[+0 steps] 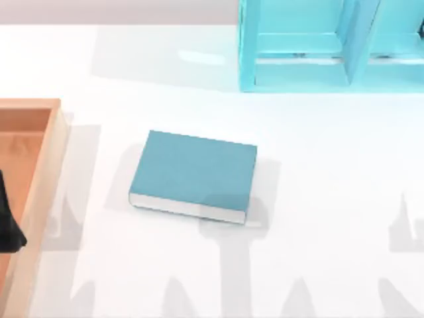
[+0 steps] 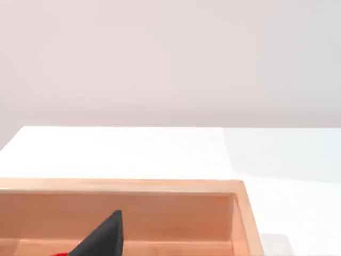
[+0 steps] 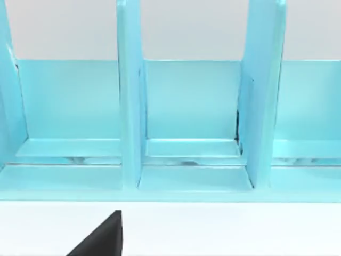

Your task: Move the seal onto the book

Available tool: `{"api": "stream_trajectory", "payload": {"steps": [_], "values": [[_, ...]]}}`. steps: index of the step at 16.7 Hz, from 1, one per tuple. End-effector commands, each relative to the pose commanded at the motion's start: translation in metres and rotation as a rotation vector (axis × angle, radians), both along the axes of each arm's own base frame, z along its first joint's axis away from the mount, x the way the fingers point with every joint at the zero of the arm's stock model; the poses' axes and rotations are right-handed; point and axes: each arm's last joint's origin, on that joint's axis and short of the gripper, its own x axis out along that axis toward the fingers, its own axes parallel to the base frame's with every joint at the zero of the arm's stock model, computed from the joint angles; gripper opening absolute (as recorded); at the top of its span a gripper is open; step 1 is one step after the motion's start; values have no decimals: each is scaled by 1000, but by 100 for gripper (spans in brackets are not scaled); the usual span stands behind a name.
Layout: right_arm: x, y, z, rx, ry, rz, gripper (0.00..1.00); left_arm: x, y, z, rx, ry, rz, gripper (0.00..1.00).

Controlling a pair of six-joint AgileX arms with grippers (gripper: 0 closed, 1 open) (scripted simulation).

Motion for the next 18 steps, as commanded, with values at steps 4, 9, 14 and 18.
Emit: {"api": "stream_trajectory", "payload": {"steps": [4,9,14,18], "values": [[0,0,0,0,0,0,100,5,3,26,25,154,24,100],[0,0,0,0,0,0,100,35,12,77,61,474,54,100],[0,0,0,0,0,0,100,94,30,115,76,841,63,100],[0,0,0,0,0,0,100,149,51,124,67,1117,49,100]]}}
